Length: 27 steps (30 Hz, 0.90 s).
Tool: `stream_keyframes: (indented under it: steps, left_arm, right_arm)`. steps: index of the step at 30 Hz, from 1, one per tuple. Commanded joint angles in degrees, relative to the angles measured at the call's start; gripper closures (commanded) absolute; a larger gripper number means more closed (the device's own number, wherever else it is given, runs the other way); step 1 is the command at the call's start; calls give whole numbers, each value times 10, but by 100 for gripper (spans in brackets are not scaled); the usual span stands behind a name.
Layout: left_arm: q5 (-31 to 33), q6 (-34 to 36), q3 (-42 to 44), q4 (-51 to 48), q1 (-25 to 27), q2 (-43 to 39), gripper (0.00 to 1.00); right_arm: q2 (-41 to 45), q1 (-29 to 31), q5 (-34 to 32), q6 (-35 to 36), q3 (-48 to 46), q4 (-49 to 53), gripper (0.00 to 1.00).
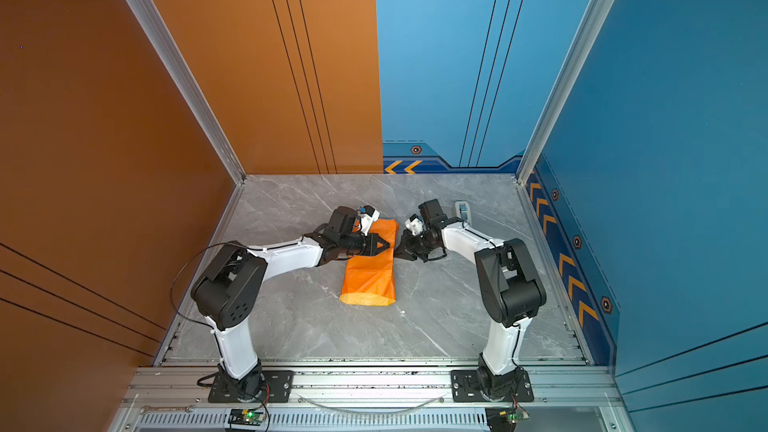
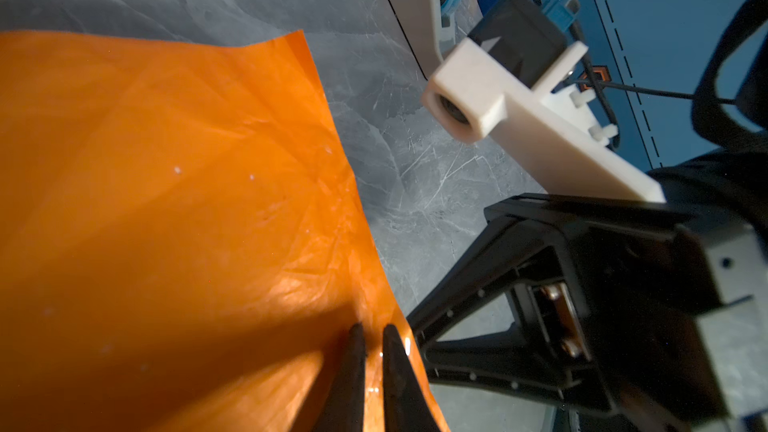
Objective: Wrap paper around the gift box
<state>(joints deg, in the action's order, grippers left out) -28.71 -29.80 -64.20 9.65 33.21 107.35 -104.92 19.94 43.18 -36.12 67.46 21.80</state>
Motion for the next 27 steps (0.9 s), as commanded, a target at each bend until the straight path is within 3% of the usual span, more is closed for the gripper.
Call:
stream_keyframes:
  steps: [1,4,12,18,22,27]
  left_arm:
    - [22,11,5,-70,3,4,87]
    - [19,5,-9,-77,4,-3,85]
    - [25,2,-92,-139,1,-56,59]
    - [78,-21,-77,-225,-32,-119,46]
    - [123,-34,-22,-263,-64,-156,43]
    - [110,-49,47,-247,-96,-163,44]
  right_arm:
    - [-7,4,-12,-5,18,-4,94]
    - [18,-7,-26,8,16,22,85]
    - [104,-7,-118,74,25,113,36]
    - [71,27,-127,86,65,135,32]
    - [16,53,-132,92,113,161,32]
    - [-36,64,-137,92,143,175,34]
